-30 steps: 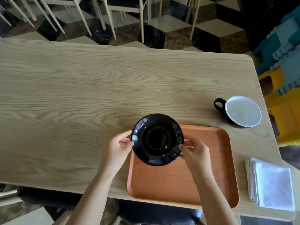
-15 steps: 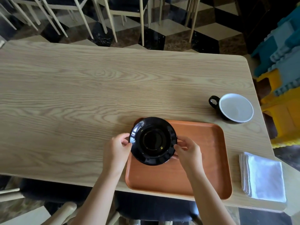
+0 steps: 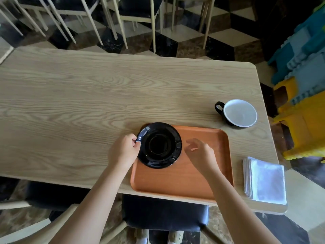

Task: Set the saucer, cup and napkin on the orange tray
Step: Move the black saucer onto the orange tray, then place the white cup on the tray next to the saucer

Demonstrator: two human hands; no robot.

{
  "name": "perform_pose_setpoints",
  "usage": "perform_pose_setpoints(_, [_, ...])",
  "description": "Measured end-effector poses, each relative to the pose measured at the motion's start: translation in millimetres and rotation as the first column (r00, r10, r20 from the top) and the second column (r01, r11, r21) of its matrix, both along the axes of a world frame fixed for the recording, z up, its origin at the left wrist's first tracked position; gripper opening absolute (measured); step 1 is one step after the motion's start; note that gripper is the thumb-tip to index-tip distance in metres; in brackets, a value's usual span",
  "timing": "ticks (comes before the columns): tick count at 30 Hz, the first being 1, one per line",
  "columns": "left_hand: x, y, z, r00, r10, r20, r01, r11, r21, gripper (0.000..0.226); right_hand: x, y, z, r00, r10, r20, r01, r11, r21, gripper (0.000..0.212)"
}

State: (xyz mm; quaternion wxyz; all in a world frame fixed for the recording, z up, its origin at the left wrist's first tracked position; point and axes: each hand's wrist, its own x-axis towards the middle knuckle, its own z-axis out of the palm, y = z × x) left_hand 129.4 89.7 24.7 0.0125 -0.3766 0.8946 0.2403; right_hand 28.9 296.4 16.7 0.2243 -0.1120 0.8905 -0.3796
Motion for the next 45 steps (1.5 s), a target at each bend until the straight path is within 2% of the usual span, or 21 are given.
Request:
perform_pose_setpoints(3, [-21, 36, 13, 0.964, -0.226, -0.143, 0.219, 0.974, -0.06, 0.03, -12, 25, 17, 0.972, 0.027, -0.232, -0.014, 0.998, 0.057, 0.022])
perform_pose_setpoints(7, [-68, 81, 23, 0.821, -0.531, -0.21, 0.513, 0.848, -0.136, 0.039, -46, 68, 33, 0.877, -0.031, -0.479, 0.145, 0.968, 0.203, 0.036])
perform_pose_setpoints(10, [-113, 101, 27, 0.77, -0.617, -0.162, 0.588, 0.785, -0.196, 0.047, -81, 95, 34, 0.874, 0.049, -0.483, 0.135, 0.931, 0.339, 0.052])
perform_pose_setpoints(15, [-184, 122, 27, 0.716, -0.698, -0.009, 0.686, 0.706, -0.177, 0.062, -122, 115, 15, 0.925, 0.194, -0.328, -0.035, 0.9, 0.435, 0.062])
perform_pose_setpoints(18, [-210, 134, 18, 0.701, -0.706, 0.096, 0.713, 0.691, -0.121, 0.065, -132, 117, 5, 0.923, 0.182, -0.338, -0.024, 0.906, 0.422, 0.054])
perform_pose_setpoints(20, [-219, 139, 11, 0.696, -0.711, 0.101, 0.718, 0.693, -0.061, 0.065, -134, 117, 1, 0.914, 0.168, -0.37, -0.009, 0.918, 0.396, 0.047])
perform_pose_setpoints(23, [-225, 141, 4, 0.724, -0.688, -0.042, 0.69, 0.722, 0.062, 0.069, -135, 119, -2, 0.895, 0.149, -0.42, 0.005, 0.939, 0.344, 0.043])
perform_pose_setpoints(27, [-228, 141, 3, 0.799, -0.574, -0.181, 0.6, 0.783, 0.164, 0.072, -133, 119, -4, 0.88, 0.097, -0.465, 0.04, 0.961, 0.275, 0.045])
perform_pose_setpoints(32, [-219, 142, 0, 0.804, -0.505, -0.314, 0.577, 0.791, 0.203, 0.049, -123, 113, 1, 0.878, 0.035, -0.477, 0.062, 0.981, 0.185, 0.055])
perform_pose_setpoints(36, [-196, 135, 6, 0.808, -0.432, -0.402, 0.54, 0.815, 0.21, 0.05, -105, 107, 10, 0.892, -0.003, -0.451, 0.053, 0.994, 0.097, 0.057])
perform_pose_setpoints(40, [-152, 127, 13, 0.758, -0.387, -0.525, 0.552, 0.809, 0.201, 0.051, -79, 104, 16, 0.901, -0.009, -0.433, 0.024, 0.999, 0.029, 0.062])
perform_pose_setpoints(45, [-92, 110, 6, 0.767, -0.377, -0.518, 0.544, 0.811, 0.214, 0.062, -49, 97, 15, 0.925, 0.106, -0.365, -0.099, 0.994, 0.039, 0.063])
